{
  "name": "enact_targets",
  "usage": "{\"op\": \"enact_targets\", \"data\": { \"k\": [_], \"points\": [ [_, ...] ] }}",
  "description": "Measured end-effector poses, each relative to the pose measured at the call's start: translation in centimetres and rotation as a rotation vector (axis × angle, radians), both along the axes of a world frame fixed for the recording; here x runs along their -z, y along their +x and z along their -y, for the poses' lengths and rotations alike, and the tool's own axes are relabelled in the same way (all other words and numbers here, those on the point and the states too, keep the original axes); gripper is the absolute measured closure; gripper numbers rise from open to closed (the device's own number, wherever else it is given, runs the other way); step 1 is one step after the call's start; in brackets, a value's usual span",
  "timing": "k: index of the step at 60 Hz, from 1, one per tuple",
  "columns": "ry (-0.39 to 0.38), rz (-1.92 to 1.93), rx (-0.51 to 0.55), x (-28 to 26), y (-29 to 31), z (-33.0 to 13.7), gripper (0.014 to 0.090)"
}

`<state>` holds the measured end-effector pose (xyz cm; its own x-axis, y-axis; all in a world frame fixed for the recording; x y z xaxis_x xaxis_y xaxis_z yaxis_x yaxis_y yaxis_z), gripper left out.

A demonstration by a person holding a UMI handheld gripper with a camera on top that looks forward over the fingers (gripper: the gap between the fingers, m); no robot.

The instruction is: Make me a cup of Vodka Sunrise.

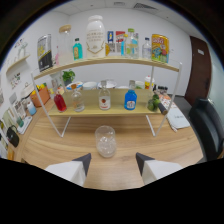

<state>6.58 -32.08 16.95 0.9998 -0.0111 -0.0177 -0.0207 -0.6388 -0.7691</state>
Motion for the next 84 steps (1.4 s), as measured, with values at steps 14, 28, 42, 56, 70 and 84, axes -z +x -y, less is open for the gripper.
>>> {"op": "enact_targets", "data": {
  "k": [14,28,42,56,70,84],
  "points": [
    [-0.005,0.007,0.007,-0.1,0.1,1.1,0.0191],
    [0.015,-0.003,-0.012,0.6,-2.0,3.6,0.0198],
    [0.230,-0.117,-0.073,-3.6,-10.8,-0.3,0.0195],
    [0.371,-0.128,-0.087,-5.9,-16.8,-9.1,0.0201],
    [0.397,-0.071,-0.079,-5.1,-19.7,-15.6,0.0201],
    [0.367,-0.014,-0.046,-2.6,-20.2,-19.7,0.0339]
  ]
}}
